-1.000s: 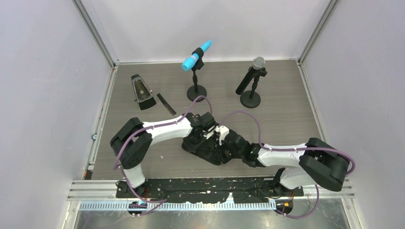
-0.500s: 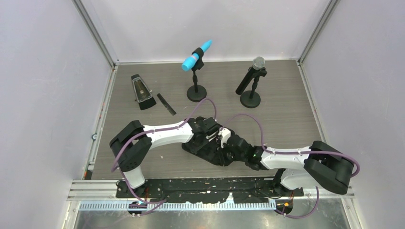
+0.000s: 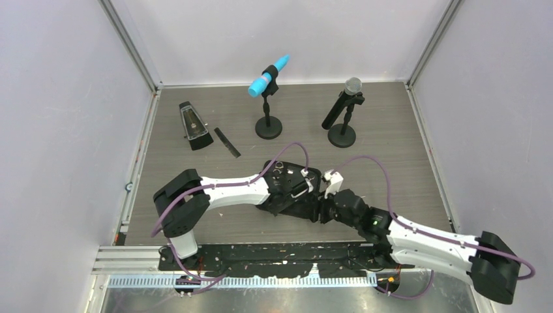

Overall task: Sort the hair-cutting tools
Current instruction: Place the haircut tool in the hairdressing tool bag.

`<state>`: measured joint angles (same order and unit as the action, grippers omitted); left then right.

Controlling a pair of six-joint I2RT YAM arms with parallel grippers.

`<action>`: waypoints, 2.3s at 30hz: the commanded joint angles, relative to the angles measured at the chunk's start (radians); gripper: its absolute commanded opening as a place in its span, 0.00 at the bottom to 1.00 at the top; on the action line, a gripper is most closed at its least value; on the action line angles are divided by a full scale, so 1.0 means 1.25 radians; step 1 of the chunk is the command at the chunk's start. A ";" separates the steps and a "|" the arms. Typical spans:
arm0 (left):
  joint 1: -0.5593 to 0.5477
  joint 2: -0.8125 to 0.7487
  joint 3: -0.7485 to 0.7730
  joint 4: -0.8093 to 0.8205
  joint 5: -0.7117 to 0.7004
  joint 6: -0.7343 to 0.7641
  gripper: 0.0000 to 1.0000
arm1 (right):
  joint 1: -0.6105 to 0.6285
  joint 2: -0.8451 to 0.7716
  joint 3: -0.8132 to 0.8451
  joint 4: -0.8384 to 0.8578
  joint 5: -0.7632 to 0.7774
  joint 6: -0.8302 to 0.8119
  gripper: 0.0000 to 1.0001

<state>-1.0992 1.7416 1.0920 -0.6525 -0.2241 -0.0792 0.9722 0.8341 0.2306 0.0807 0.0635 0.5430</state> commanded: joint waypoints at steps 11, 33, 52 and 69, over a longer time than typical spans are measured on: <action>0.004 0.011 0.016 0.034 -0.002 -0.015 0.00 | -0.166 -0.025 -0.002 -0.103 0.074 0.144 0.48; -0.006 0.011 0.019 0.044 0.041 0.051 0.01 | -0.233 0.248 0.051 0.041 -0.080 0.079 0.23; -0.076 0.054 0.086 0.042 0.012 0.103 0.19 | -0.241 0.287 0.058 0.070 -0.155 0.025 0.21; 0.047 -0.190 0.025 -0.005 0.102 -0.075 0.85 | -0.240 0.202 0.079 -0.025 -0.108 -0.025 0.24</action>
<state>-1.1107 1.6497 1.1465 -0.6834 -0.1619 -0.0750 0.6647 1.1385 0.2989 0.1211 -0.0696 0.5526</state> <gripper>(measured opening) 0.845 0.216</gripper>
